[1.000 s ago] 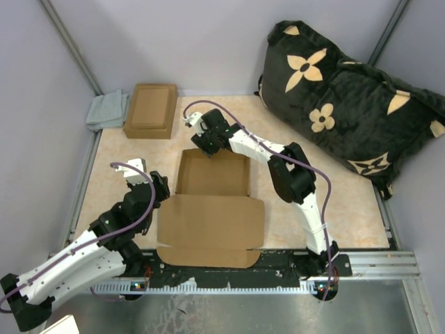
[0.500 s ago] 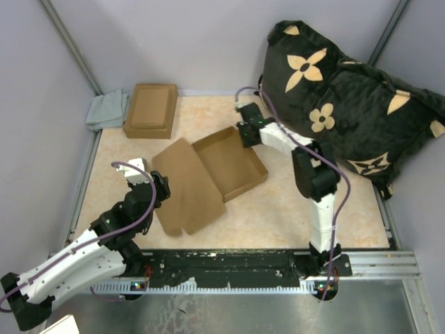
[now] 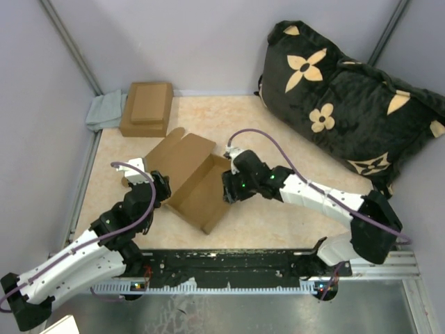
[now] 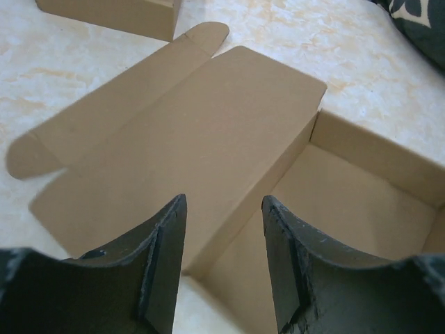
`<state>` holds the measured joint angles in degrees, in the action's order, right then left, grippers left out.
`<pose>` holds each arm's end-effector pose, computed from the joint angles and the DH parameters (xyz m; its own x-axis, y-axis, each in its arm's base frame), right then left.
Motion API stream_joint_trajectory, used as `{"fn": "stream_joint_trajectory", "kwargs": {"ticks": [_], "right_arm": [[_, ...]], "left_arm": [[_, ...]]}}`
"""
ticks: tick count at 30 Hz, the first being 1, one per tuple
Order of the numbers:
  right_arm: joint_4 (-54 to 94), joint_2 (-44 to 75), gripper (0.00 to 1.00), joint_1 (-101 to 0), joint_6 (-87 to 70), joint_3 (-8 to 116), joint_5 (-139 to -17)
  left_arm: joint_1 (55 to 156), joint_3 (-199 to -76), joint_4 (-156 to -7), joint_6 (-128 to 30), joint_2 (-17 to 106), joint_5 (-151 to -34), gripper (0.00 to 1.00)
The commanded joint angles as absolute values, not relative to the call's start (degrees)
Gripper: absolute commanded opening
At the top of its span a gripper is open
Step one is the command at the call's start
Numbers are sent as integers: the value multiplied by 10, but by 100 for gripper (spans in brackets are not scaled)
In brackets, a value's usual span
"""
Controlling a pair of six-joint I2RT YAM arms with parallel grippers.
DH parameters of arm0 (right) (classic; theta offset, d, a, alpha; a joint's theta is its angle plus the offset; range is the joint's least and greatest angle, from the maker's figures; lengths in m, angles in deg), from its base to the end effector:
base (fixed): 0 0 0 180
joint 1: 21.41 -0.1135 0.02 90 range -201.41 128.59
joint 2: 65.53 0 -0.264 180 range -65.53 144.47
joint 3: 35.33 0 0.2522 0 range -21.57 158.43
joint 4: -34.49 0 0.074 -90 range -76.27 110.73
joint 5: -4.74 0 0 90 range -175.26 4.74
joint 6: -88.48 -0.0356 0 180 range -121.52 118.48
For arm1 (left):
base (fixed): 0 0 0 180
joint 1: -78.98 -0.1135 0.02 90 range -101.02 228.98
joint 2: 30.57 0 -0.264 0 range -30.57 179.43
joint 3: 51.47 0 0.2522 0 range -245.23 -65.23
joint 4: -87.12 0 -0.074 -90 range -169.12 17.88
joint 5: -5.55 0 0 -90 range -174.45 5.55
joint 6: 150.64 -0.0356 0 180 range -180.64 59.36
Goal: Fold the paper box
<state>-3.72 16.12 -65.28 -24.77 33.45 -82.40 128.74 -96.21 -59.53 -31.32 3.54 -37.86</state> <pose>0.2124 0.2067 0.2333 -0.7975 -0.2198 -0.5619 -0.4353 0.8544 0.2837 0.1103 -0.0902 0.2700 -0.2624 -0.2108 -0.9416 -0.0422 0.9774 -0.2071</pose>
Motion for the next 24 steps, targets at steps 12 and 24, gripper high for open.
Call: {"fn": "stream_joint_trajectory", "kwargs": {"ticks": [12,24], "right_arm": [[72,19,82,-715,-199,280,-1001],[160,200,0,-613,-174,379,-782]], "left_arm": [[1288,-957,-623,-325,20,-404,97],[1288,-894,-699,-327,-38,-462,6]]}}
